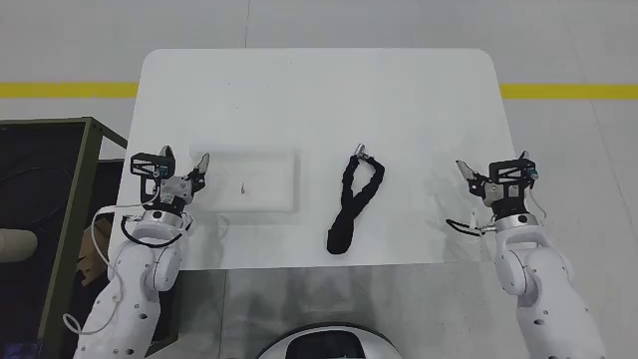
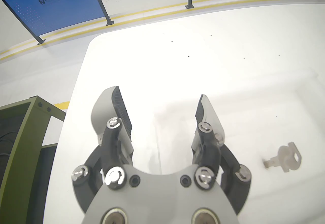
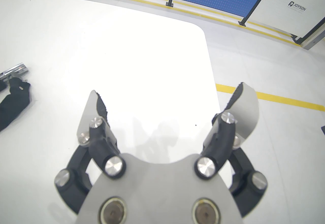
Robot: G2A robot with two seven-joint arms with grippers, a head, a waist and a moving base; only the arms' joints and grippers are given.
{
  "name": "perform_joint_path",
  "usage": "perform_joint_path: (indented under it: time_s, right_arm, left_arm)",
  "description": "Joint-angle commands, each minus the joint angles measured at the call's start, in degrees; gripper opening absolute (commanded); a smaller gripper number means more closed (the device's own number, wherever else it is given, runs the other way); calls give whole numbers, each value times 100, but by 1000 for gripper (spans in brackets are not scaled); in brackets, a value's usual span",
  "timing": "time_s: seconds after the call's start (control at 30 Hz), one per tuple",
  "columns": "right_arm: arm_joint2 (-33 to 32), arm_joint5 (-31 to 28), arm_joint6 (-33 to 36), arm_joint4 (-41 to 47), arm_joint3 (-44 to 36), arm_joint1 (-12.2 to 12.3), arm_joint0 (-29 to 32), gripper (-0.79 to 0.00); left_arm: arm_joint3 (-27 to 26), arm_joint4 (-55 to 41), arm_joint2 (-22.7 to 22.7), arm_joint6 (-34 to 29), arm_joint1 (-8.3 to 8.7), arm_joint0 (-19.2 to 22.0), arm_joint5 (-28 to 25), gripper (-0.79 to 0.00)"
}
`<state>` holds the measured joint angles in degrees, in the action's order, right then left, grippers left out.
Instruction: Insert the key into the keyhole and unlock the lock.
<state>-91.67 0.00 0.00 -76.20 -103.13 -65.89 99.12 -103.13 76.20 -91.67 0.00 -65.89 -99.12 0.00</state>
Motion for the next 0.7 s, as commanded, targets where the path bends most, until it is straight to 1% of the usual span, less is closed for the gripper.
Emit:
perform_joint_path:
  time_s: [0.0,0.13,0.17,0.23,0.27,0.33,0.4,0.47,0.5,0.53,0.6,0.63,0.67]
  right_arm:
    - [0,0,0,0,0,0,0,0]
    - [0,0,0,0,0,0,0,0]
    - [0,0,0,0,0,0,0,0]
    - [0,0,0,0,0,0,0,0]
    - [0,0,0,0,0,0,0,0]
    - [0,0,0,0,0,0,0,0]
    - [0,0,0,0,0,0,0,0]
    - [0,0,0,0,0,0,0,0]
    - [0,0,0,0,0,0,0,0]
    - [0,0,0,0,0,0,0,0]
    - [0,0,0,0,0,0,0,0]
    - [0,0,0,0,0,0,0,0]
    - [0,0,0,0,0,0,0,0]
  left_arm:
    - [0,0,0,0,0,0,0,-219]
    - [0,0,0,0,0,0,0,-216]
    - [-4,2,-4,-7,0,6,-2,0]
    - [-117,-111,-61,-313,5,93,-106,0]
    - [-220,-203,-120,-683,8,194,-84,0]
    - [-564,-560,-221,-1688,13,468,-54,0]
    - [-967,-1110,-340,-3100,27,834,4,0]
    - [-1241,-1629,-456,-4645,45,1253,305,0]
    - [-1348,-1795,-450,-5467,61,1526,448,0]
    - [-1376,-1879,-426,-6235,76,1807,642,0]
    - [-1365,-2049,-283,-7401,93,2345,986,0]
    - [-1297,-2047,-158,-7947,105,2573,1066,0]
    - [-1270,-2194,-45,-8346,105,2809,1150,0]
